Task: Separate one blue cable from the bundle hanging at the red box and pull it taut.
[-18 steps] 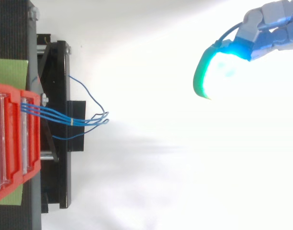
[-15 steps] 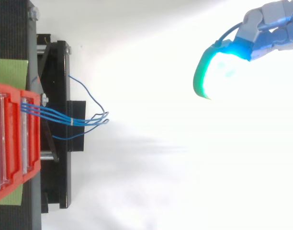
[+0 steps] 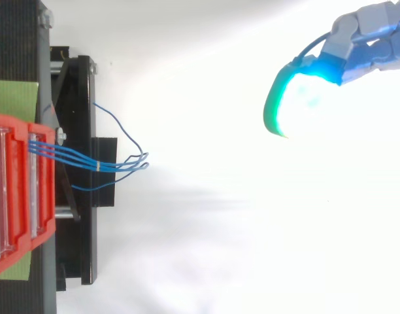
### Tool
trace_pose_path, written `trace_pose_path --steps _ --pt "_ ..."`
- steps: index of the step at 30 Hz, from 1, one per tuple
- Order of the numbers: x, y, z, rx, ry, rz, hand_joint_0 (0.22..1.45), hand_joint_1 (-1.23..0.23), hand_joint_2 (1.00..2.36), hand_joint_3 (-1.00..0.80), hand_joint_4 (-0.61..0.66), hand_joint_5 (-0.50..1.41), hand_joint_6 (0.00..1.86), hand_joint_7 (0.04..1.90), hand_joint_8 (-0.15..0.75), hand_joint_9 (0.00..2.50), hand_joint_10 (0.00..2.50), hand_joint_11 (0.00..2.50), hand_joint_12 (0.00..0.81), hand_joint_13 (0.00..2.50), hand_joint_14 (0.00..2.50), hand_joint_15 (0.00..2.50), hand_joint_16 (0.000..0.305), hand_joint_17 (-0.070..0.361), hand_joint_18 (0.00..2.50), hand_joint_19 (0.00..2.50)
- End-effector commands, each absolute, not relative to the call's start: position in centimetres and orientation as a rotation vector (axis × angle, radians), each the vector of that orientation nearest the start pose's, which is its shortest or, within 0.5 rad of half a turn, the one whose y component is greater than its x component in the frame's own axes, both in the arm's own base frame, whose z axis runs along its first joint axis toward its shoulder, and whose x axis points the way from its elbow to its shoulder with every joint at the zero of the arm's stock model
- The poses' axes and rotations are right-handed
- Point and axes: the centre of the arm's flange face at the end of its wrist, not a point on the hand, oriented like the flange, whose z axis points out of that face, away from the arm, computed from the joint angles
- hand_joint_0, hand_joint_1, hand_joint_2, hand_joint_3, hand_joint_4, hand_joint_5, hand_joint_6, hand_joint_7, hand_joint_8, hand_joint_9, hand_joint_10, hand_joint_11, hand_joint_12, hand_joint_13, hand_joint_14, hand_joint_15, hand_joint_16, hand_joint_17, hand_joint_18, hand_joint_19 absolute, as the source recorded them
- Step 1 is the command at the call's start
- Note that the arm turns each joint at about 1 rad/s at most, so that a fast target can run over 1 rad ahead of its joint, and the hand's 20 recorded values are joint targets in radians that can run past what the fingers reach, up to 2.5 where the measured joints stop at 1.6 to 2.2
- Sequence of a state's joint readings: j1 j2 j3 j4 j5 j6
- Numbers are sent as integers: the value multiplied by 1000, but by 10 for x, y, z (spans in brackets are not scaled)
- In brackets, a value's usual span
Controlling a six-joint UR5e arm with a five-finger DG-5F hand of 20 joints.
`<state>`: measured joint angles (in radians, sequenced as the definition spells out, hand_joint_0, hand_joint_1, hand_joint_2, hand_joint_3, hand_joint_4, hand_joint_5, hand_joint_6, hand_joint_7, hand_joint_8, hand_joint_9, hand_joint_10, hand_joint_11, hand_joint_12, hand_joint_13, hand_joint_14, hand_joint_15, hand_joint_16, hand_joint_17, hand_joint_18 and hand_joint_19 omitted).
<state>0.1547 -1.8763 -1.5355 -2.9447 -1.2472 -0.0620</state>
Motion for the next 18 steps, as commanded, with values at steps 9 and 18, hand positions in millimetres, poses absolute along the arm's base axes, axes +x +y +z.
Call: trace_pose_path --steps 9,18 --pt "611 -66 352 1288 1202 979 553 -489 1000 -499 264 -192 503 901 266 570 13 399 296 355 6 164 39 88 339 342" --pt "635 -66 295 1319 1196 925 553 -487 1000 -500 263 -191 503 901 267 573 12 396 295 354 6 160 39 87 339 339"
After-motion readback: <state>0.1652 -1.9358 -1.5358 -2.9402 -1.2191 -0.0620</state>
